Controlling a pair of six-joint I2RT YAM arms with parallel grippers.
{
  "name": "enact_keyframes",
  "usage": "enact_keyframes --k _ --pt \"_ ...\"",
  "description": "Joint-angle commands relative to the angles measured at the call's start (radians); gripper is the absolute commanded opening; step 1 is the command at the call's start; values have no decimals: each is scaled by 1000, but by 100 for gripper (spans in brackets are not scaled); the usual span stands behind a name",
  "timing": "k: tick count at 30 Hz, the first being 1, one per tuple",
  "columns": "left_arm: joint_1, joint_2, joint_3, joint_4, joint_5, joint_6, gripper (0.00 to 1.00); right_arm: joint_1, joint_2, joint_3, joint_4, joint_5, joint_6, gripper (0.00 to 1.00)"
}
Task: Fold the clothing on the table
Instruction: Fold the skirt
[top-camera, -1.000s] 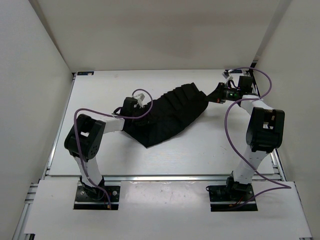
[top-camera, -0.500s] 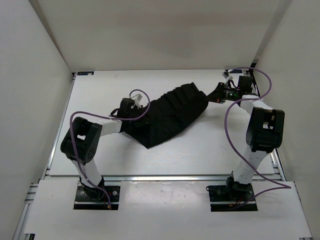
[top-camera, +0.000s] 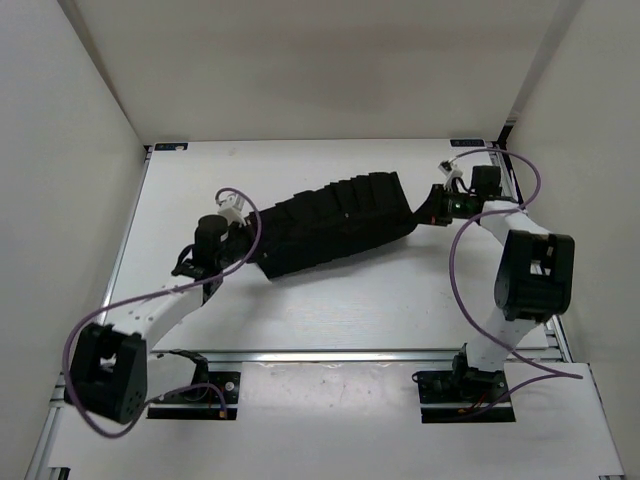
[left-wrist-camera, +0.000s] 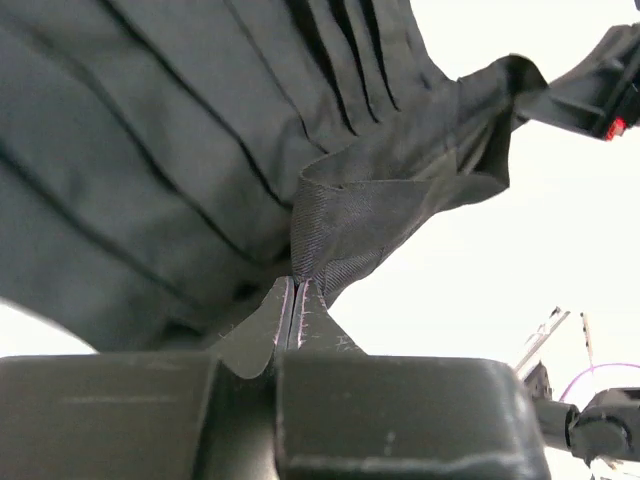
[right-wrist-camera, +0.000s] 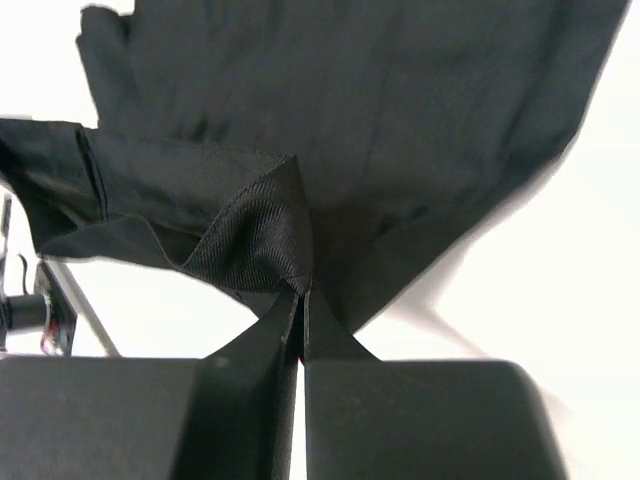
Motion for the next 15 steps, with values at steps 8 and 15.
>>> enact_keyframes --k 8,15 --pt "87 -593 -225 -327 -3 -5 0 30 -544 -379 -32 121 -44 1" --pt "164 -965 -252 -638 72 -46 0 -7 -701 -418 -92 81 2 0"
